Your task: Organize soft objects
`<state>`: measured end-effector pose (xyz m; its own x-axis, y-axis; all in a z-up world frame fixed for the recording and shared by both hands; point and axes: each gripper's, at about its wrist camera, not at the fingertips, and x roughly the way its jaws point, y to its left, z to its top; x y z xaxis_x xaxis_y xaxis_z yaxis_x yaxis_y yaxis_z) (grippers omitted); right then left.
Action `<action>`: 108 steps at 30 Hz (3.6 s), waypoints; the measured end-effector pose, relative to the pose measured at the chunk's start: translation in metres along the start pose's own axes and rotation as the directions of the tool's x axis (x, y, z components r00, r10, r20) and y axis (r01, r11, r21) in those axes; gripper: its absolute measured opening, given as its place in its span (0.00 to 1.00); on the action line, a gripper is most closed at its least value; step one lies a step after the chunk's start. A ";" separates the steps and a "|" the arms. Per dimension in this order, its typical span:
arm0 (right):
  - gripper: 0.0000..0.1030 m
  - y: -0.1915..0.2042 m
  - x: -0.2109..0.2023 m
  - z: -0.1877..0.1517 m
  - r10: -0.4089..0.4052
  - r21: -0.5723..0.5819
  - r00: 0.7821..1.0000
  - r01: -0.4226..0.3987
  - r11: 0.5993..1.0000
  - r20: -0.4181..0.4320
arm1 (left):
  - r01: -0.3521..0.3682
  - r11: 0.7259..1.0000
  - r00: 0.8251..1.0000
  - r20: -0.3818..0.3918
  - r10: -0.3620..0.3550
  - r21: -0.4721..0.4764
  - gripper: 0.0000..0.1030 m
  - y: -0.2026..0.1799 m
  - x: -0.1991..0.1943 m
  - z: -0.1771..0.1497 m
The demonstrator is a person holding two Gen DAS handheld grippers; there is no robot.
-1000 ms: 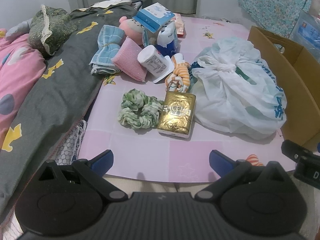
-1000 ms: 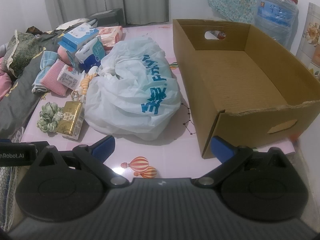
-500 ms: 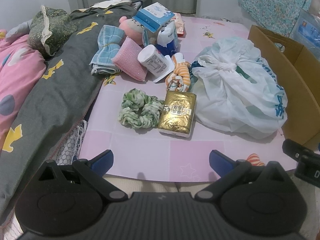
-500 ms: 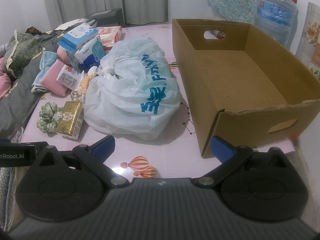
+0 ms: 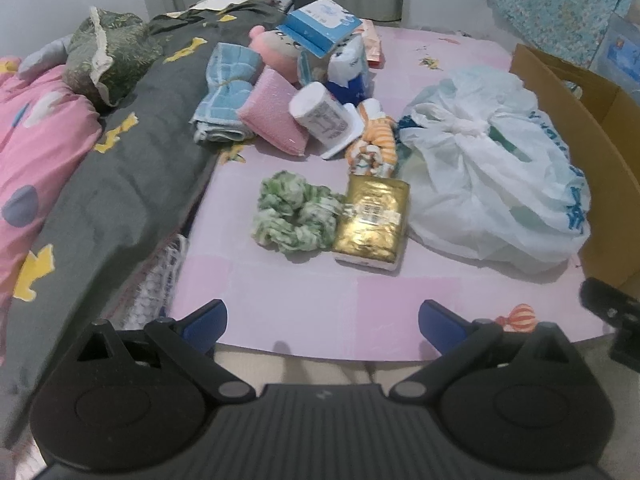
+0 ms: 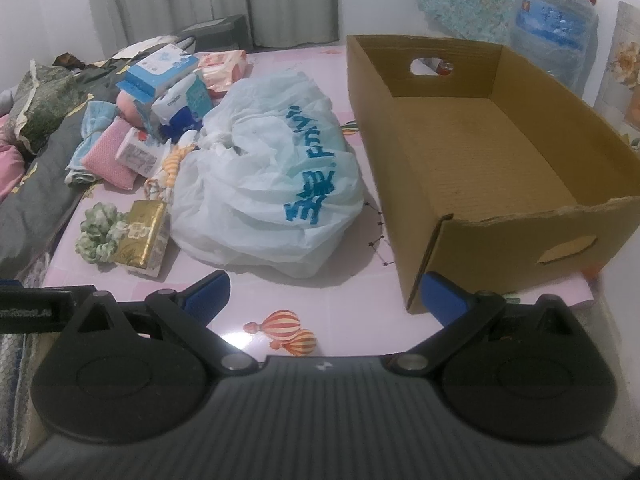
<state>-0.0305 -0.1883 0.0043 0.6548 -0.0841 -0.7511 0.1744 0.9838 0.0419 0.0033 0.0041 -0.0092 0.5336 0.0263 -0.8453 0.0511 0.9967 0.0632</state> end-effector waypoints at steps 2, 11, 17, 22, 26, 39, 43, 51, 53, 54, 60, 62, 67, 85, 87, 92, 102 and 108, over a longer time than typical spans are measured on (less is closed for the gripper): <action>0.99 0.006 -0.009 0.006 0.026 -0.035 0.999 -0.025 0.999 0.028 | -0.013 1.000 1.000 0.011 0.013 0.011 0.99 0.004 -0.004 0.006; 0.99 0.032 -0.032 0.093 0.261 -0.145 0.958 -0.243 0.959 0.118 | -0.004 0.997 0.995 0.102 -0.004 0.078 0.99 0.038 -0.022 0.067; 0.99 0.049 -0.008 0.179 0.430 -0.178 0.898 -0.410 0.895 0.097 | 0.059 0.986 0.996 0.050 -0.068 0.156 0.99 0.043 -0.004 0.120; 0.99 0.063 0.063 0.257 0.601 -0.001 0.799 -0.601 0.799 -0.028 | 0.004 0.958 0.992 0.119 -0.040 0.287 0.96 0.034 0.015 0.155; 0.97 0.071 0.143 0.299 0.641 0.205 0.760 -0.615 0.762 -0.105 | 0.010 0.951 0.985 0.159 -0.062 0.308 0.96 0.032 0.042 0.188; 0.68 0.102 0.302 0.321 0.679 0.429 0.685 -0.547 0.719 -0.265 | 0.117 0.907 0.975 0.128 -0.183 0.404 0.97 0.017 0.138 0.288; 0.60 0.104 0.328 0.321 0.694 0.473 0.661 -0.533 0.702 -0.286 | 0.138 0.905 0.982 0.064 -0.178 0.402 0.97 0.012 0.168 0.305; 0.43 0.116 0.345 0.318 0.725 0.478 0.621 -0.560 0.677 -0.299 | 0.158 0.934 0.987 -0.014 -0.162 0.321 0.72 0.013 0.200 0.312; 0.39 0.120 0.345 0.317 0.730 0.479 0.615 -0.565 0.672 -0.298 | 0.150 0.948 0.988 -0.006 -0.154 0.279 0.67 0.019 0.197 0.314; 0.39 0.121 0.343 0.318 0.727 0.474 0.620 -0.566 0.674 -0.295 | 0.149 0.952 0.988 -0.005 -0.153 0.267 0.63 0.021 0.195 0.315; 0.32 0.117 0.320 0.327 0.770 0.494 0.587 -0.607 0.623 -0.250 | 0.193 0.961 0.980 0.004 -0.198 0.196 0.49 0.031 0.156 0.319; 0.29 0.113 0.306 0.330 0.795 0.495 0.560 -0.635 0.592 -0.233 | 0.222 0.958 0.974 0.008 -0.227 0.183 0.46 0.028 0.137 0.318; 0.29 0.091 0.263 0.332 0.817 0.467 0.545 -0.681 0.564 -0.191 | 0.243 0.950 0.965 0.054 -0.258 0.195 0.27 0.001 0.094 0.309; 0.43 0.002 0.258 0.289 0.742 0.543 0.621 -0.545 0.639 -0.251 | 0.233 0.956 0.970 0.022 -0.240 0.177 0.68 -0.001 0.108 0.255; 0.44 0.016 0.263 0.287 0.744 0.529 0.608 -0.549 0.647 -0.278 | 0.227 0.956 0.973 -0.007 -0.229 0.184 0.70 0.007 0.122 0.251; 0.44 0.053 0.283 0.284 0.704 0.487 0.617 -0.521 0.701 -0.353 | 0.259 0.954 0.966 -0.071 -0.250 0.154 0.70 0.024 0.157 0.254; 0.44 0.072 0.322 0.275 0.679 0.500 0.610 -0.473 0.725 -0.409 | 0.363 0.929 0.923 -0.164 -0.347 0.079 0.65 0.029 0.194 0.258; 0.35 0.084 0.332 0.271 0.691 0.502 0.588 -0.484 0.717 -0.419 | 0.277 0.951 0.956 -0.137 -0.259 0.136 0.41 0.013 0.192 0.255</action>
<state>0.4008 -0.1767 -0.0624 0.1973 0.6972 -0.6892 0.1773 0.6661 0.7245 0.3214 0.0024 -0.0359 0.3809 -0.2224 -0.8975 0.3109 0.9449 -0.1022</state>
